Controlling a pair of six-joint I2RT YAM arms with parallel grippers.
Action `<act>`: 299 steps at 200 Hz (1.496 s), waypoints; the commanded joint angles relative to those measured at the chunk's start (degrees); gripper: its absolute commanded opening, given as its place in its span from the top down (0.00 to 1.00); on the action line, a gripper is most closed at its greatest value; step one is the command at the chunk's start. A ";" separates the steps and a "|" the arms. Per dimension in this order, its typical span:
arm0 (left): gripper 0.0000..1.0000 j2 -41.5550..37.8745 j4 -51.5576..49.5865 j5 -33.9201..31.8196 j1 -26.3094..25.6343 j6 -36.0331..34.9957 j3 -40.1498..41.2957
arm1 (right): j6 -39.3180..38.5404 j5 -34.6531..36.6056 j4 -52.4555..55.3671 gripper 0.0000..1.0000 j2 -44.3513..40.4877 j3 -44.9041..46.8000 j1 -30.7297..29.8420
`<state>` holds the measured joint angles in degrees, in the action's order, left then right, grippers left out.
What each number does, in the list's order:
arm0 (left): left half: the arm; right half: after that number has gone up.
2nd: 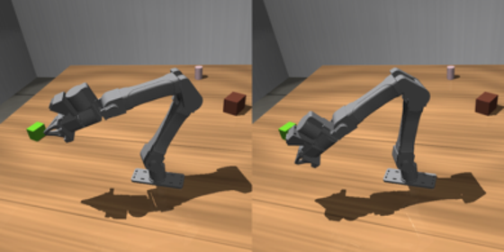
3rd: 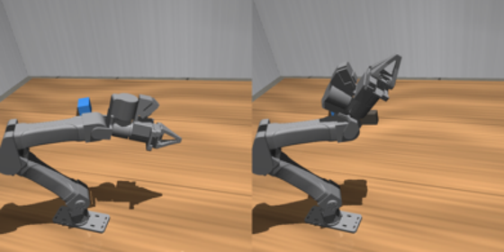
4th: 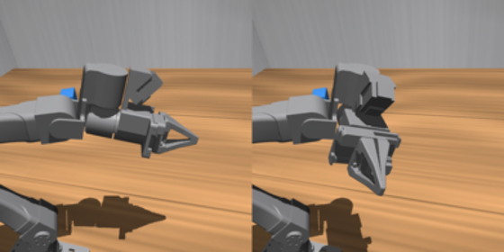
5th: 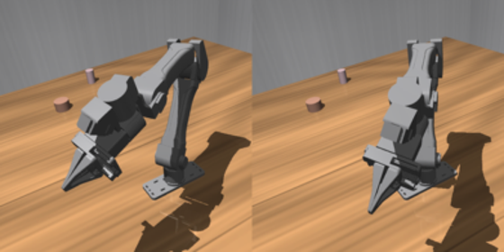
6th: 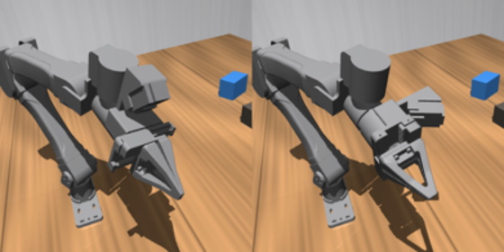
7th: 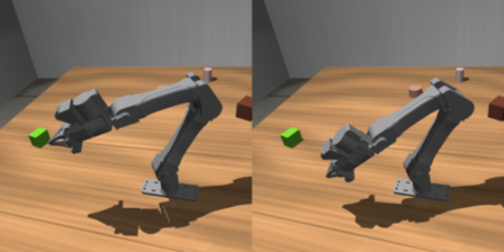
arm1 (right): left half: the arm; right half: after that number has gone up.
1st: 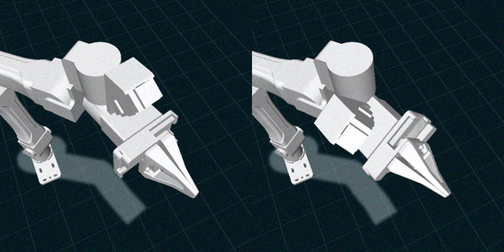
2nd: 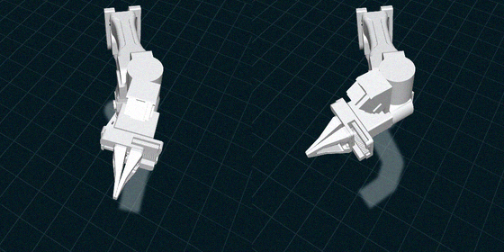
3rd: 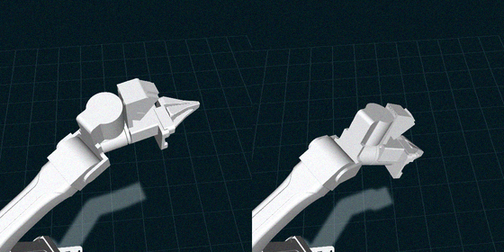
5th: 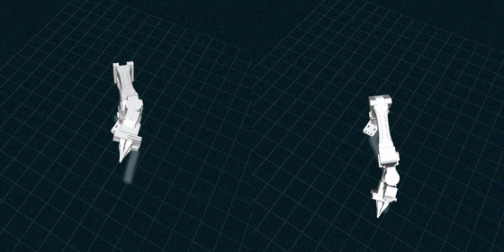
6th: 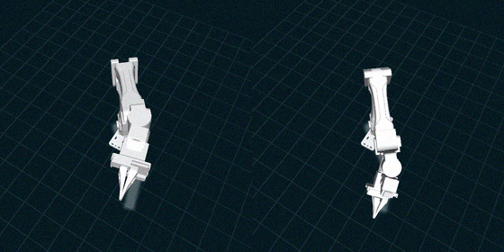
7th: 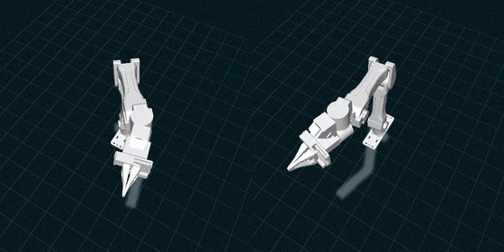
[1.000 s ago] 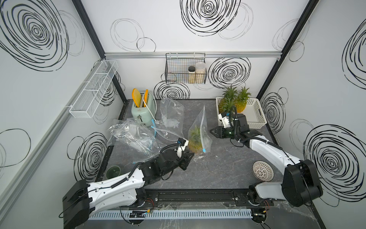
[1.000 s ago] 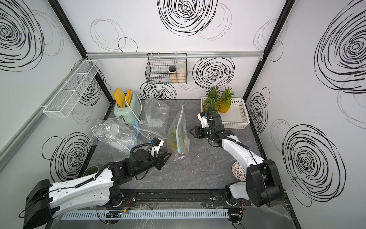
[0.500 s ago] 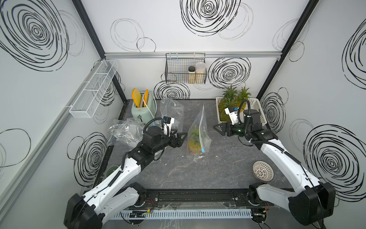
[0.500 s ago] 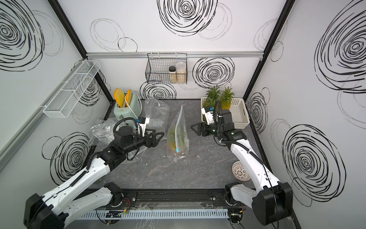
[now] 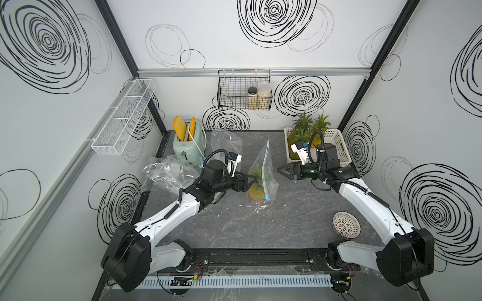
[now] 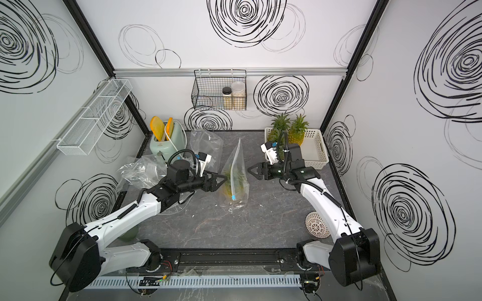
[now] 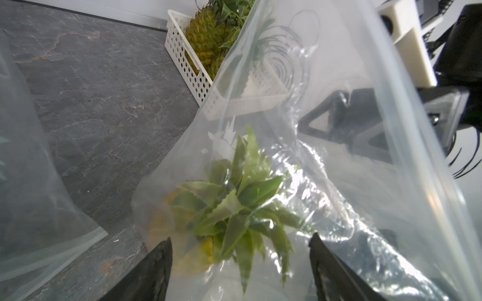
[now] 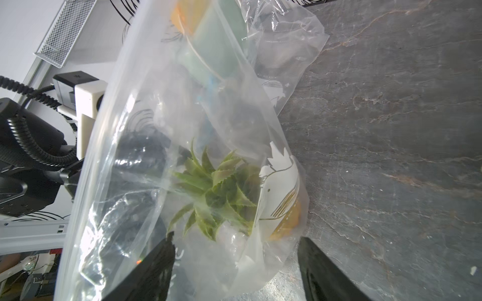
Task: Open the zip-top bag and take out the pineapple
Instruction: Open the zipper of the food storage bag at the center of the board.
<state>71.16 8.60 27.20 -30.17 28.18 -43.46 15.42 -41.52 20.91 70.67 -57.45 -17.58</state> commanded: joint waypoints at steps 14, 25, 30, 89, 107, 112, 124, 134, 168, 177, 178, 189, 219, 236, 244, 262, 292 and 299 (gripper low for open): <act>0.19 3.06 7.07 1.67 -1.58 2.99 -2.66 | -0.49 -1.88 -1.72 0.24 1.38 0.18 -0.85; 0.23 3.86 7.11 1.80 -1.95 3.13 -2.85 | -0.35 -1.84 -2.21 0.24 1.78 0.32 -0.92; 0.25 4.14 7.09 1.81 -2.08 3.26 -2.81 | -0.23 -1.91 -2.50 0.24 1.96 0.34 -0.96; 0.59 5.09 7.12 1.32 -2.87 3.99 -1.02 | 1.09 -3.17 -5.00 0.25 3.89 0.80 -3.02; 0.70 5.37 6.89 1.10 -2.87 3.73 -0.93 | 1.43 -3.55 -5.24 0.25 4.16 0.48 -4.74; 0.73 5.45 6.95 1.02 -2.88 3.65 -0.92 | 1.63 -3.38 -5.52 0.25 4.14 0.55 -5.35; 0.77 5.62 7.13 0.84 -2.96 3.54 -0.92 | 2.25 -2.85 -6.11 0.25 4.35 0.70 -6.86; 0.81 5.58 7.44 0.75 -2.96 3.54 -0.79 | 2.59 -2.09 -6.43 0.25 4.65 0.79 -7.83; 0.88 5.06 8.91 0.48 -2.98 4.28 0.45 | 5.17 -1.65 -10.11 0.29 6.92 1.74 -10.32; 0.90 4.76 9.23 0.28 -2.96 4.50 0.95 | 5.48 -1.52 -10.69 0.33 7.67 1.76 -10.86; 0.90 4.69 9.24 0.21 -2.96 4.55 1.03 | 5.53 -1.58 -10.79 0.33 7.74 1.79 -10.92; 0.91 4.12 9.79 -0.12 -2.96 4.68 1.66 | 6.04 -1.62 -11.39 0.40 8.52 1.82 -11.23; 0.93 2.63 9.93 -0.88 -2.62 4.69 3.28 | 7.66 -1.01 -13.45 0.62 8.42 2.65 -11.26; 0.93 2.07 9.51 -1.23 -2.31 4.43 3.81 | 8.34 -1.11 -15.34 0.76 7.66 3.51 -11.22; 0.94 1.97 9.77 -1.27 -2.18 4.51 4.03 | 8.40 -1.26 -15.67 0.83 7.51 3.69 -11.16; 0.94 1.65 9.60 -1.60 -2.02 4.36 4.26 | 8.79 -1.64 -15.90 0.95 7.03 3.83 -10.82; 0.95 0.82 7.95 -2.09 -0.91 3.46 4.84 | 8.58 -4.68 -15.47 1.00 6.01 4.30 -7.39; 0.95 0.47 7.66 -2.06 -0.53 3.28 5.09 | 8.58 -5.18 -15.79 1.00 5.44 4.92 -6.43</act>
<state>73.41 15.81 26.06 -31.90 32.32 -39.72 23.86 -43.29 7.20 79.00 -53.78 -26.76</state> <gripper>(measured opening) 0.057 0.060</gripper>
